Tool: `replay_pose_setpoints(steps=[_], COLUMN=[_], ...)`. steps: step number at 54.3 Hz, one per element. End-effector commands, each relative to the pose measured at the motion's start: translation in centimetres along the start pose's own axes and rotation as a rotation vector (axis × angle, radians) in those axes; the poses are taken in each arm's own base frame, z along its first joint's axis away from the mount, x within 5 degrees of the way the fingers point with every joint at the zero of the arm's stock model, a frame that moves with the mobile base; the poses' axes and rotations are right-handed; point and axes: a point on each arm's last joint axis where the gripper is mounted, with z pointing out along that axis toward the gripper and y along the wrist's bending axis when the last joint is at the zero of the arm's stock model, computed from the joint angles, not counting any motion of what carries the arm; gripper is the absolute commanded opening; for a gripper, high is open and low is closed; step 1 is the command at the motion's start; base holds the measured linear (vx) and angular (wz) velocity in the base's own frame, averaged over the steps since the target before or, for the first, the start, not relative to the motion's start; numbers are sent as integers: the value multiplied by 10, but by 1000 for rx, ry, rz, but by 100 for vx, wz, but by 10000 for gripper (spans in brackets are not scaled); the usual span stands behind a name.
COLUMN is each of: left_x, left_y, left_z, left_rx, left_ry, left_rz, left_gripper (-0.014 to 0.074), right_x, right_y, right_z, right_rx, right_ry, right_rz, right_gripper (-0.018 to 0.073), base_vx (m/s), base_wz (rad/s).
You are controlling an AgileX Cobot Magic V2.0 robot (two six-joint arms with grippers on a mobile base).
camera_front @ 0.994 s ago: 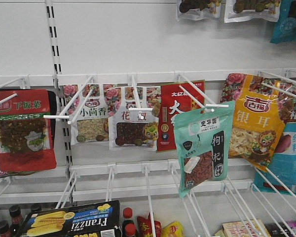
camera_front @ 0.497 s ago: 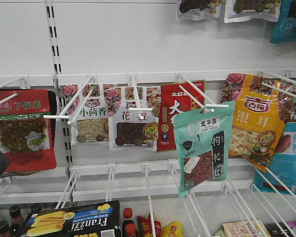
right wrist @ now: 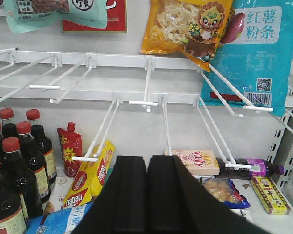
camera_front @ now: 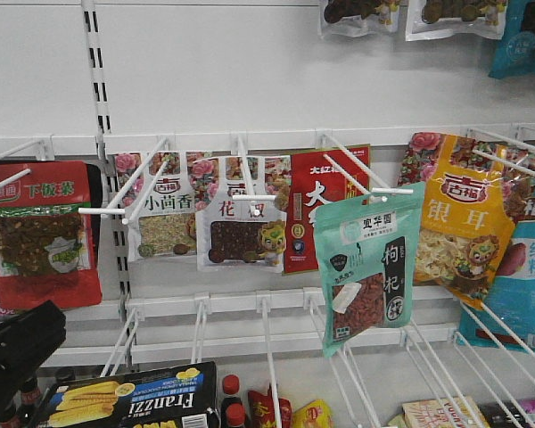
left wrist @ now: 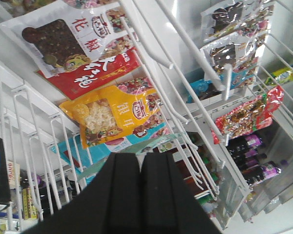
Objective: Pick snacks and fruit into basket
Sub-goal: 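Close the left gripper on the end of the black Franzzi box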
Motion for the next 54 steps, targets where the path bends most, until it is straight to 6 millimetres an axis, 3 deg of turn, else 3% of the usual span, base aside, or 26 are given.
replay_pose_setpoints(steps=[1, 15, 27, 44, 54], left_x=[-2, 17, 32, 36, 36], left_y=[-6, 38, 62, 68, 67], left_z=[0, -14, -25, -28, -28], left_rx=[46, -4, -70, -95, -89], left_ry=[-13, -49, -32, -25, -23], left_rz=[-40, -279, -335, -337, -337], left_gripper=[3, 3, 3, 11, 106], right_x=[-6, -6, -6, -6, -6], right_y=[-1, -1, -1, -1, -1], right_z=[-1, -1, -1, -1, -1], right_rx=[17, 17, 17, 17, 17], right_ry=[-89, -89, -89, -89, -89], right_rz=[-2, -2, -2, -2, -2], right_gripper=[-10, -10, -10, -10, -10], base_vx=[0, 0, 0, 0, 0], base_wz=[0, 0, 0, 0, 0])
